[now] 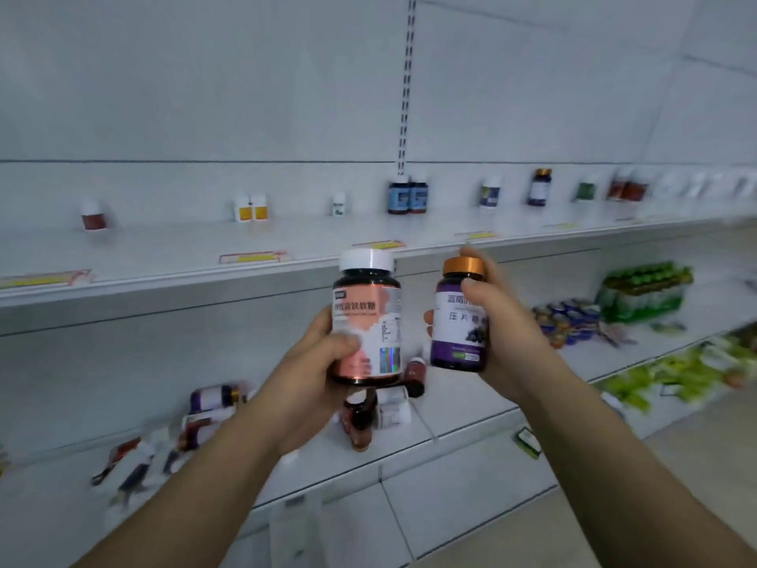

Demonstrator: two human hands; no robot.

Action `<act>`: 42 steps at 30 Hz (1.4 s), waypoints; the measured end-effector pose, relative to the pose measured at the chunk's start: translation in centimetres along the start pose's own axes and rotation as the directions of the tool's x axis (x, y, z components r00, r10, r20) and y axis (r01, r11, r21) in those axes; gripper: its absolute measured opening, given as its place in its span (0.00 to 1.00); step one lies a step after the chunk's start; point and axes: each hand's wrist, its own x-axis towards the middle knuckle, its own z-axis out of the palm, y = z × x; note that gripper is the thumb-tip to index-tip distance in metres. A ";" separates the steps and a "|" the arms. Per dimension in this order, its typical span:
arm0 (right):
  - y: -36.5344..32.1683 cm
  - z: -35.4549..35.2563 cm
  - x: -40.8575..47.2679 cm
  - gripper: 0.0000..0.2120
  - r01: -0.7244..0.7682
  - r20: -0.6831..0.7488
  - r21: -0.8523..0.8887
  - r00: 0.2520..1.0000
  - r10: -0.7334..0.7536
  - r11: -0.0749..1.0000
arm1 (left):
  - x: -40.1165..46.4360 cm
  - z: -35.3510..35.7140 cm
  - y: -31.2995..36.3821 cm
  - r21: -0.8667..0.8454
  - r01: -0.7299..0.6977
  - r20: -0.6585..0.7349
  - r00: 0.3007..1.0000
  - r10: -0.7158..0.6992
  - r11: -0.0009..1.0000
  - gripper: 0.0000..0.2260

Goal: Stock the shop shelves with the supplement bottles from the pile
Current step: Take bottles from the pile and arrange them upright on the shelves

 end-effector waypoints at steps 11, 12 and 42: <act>-11.4 -20.7 0.9 0.17 0.110 -0.179 -0.208 0.973 -0.149 0.972 | 12.8 20.1 -6.8 0.232 -0.141 0.114 0.987 0.117 0.963 0.30; -11.8 -22.2 1.3 0.17 0.112 -0.199 -0.225 0.967 -0.158 0.968 | 14.2 21.4 -7.3 0.239 -0.138 0.129 0.986 0.109 0.961 0.30; -15.4 -51.5 50.0 0.29 0.145 0.089 -0.573 0.989 -0.114 0.807 | 57.3 35.1 -13.4 0.626 0.069 -0.316 0.933 0.172 0.776 0.24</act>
